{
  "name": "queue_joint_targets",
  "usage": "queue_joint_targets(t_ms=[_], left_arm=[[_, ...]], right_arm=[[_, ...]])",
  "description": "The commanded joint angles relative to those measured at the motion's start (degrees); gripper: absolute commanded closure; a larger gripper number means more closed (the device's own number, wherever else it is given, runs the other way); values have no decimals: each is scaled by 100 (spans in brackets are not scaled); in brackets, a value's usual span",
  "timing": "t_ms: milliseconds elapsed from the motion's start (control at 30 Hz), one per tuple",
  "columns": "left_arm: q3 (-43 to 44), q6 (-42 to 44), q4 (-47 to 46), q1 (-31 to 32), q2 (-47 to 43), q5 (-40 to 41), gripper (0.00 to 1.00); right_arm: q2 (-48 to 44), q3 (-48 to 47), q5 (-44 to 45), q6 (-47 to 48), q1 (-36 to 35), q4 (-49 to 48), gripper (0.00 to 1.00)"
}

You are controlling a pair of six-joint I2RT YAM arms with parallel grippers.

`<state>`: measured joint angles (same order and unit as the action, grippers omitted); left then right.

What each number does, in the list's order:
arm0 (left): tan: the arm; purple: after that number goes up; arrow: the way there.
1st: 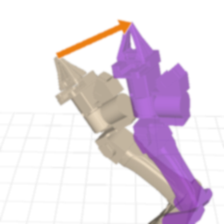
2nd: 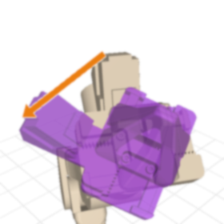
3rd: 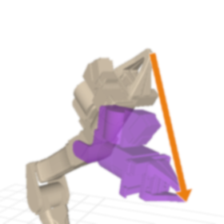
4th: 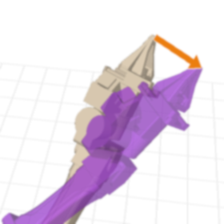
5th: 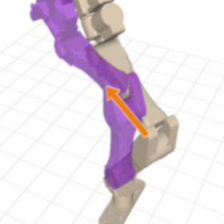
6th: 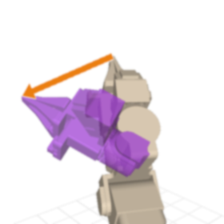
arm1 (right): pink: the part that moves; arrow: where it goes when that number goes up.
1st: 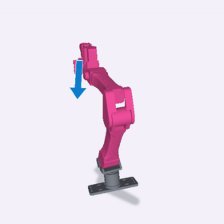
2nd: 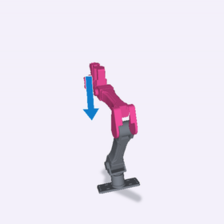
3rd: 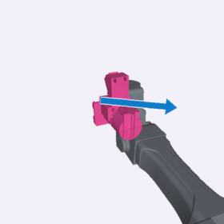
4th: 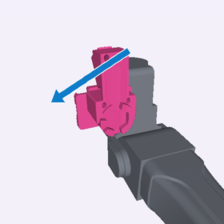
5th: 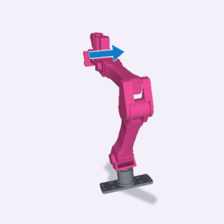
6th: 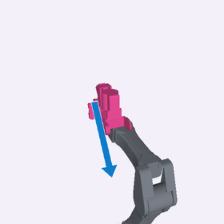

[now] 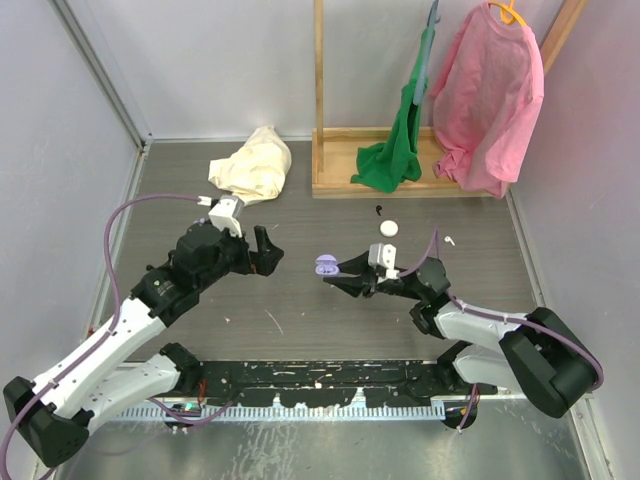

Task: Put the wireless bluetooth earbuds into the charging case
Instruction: Open the charging case, then move the earbud to the center of the board.

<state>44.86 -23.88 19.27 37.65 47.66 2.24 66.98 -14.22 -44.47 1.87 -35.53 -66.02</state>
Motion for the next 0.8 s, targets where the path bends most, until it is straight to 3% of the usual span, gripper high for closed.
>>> queue_joint_targets(t_ms=[0, 400, 767], left_arm=[[-69, -452, 622, -222, 113, 1357, 1], [-318, -919, 1086, -1856, 767, 1450, 0], [-712, -1321, 1146, -3355, 1104, 1459, 9]], right_arm=[[-124, 147, 422, 160, -24, -736, 99], [193, 419, 761, -202, -24, -1429, 99], [192, 457, 990, -120, -40, -1412, 99]])
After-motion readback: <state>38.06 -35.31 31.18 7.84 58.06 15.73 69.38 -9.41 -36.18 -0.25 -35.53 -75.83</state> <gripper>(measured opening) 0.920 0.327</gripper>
